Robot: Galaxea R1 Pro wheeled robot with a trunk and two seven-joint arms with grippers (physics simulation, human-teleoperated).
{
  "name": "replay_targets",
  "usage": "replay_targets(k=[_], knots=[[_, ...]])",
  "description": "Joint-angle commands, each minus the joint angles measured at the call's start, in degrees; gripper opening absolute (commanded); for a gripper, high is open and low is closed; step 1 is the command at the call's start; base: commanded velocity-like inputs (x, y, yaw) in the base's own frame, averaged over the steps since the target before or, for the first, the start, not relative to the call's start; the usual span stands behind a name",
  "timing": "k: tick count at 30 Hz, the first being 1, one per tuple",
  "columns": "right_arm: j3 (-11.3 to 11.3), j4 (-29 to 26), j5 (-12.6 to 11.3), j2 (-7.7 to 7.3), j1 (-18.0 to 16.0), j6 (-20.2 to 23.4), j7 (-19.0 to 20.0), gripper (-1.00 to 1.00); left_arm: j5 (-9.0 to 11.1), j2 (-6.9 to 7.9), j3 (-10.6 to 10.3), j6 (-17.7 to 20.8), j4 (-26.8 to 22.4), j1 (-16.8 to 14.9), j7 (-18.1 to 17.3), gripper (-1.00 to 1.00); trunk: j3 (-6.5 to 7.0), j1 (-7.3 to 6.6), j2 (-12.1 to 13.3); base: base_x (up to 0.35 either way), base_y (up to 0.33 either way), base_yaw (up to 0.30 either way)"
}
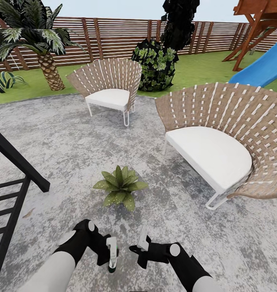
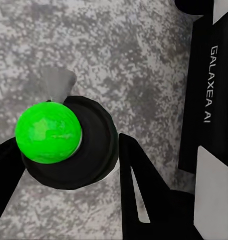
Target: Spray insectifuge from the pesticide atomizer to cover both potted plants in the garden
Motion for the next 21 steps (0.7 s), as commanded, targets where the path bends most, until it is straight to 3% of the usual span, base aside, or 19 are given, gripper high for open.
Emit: replay_targets(k=[1,6,21], knots=[[-0.06,-0.06,0.52,0.01,-0.01,-0.29,0.00,-1.00,-0.52,-0.43,0.49,-0.44,-0.06,-0.03,-0.33,-1.00,-0.04,-0.01,-0.02,0.000,0.000,0.000],[-0.06,-0.05,0.53,-0.05,-0.02,-0.29,0.00,-1.00,-0.42,-1.96,0.55,-0.65,-0.06,-0.03,-0.53,-1.00,-0.04,-0.01,-0.02,0.000,0.000,0.000],[-0.06,-0.05,0.53,-0.07,-0.02,-0.29,0.00,-1.00,-0.33,-4.46,0.55,-0.47,0.01,-0.03,-0.63,-1.00,-0.04,-0.01,-0.02,0.000,0.000,0.000]])
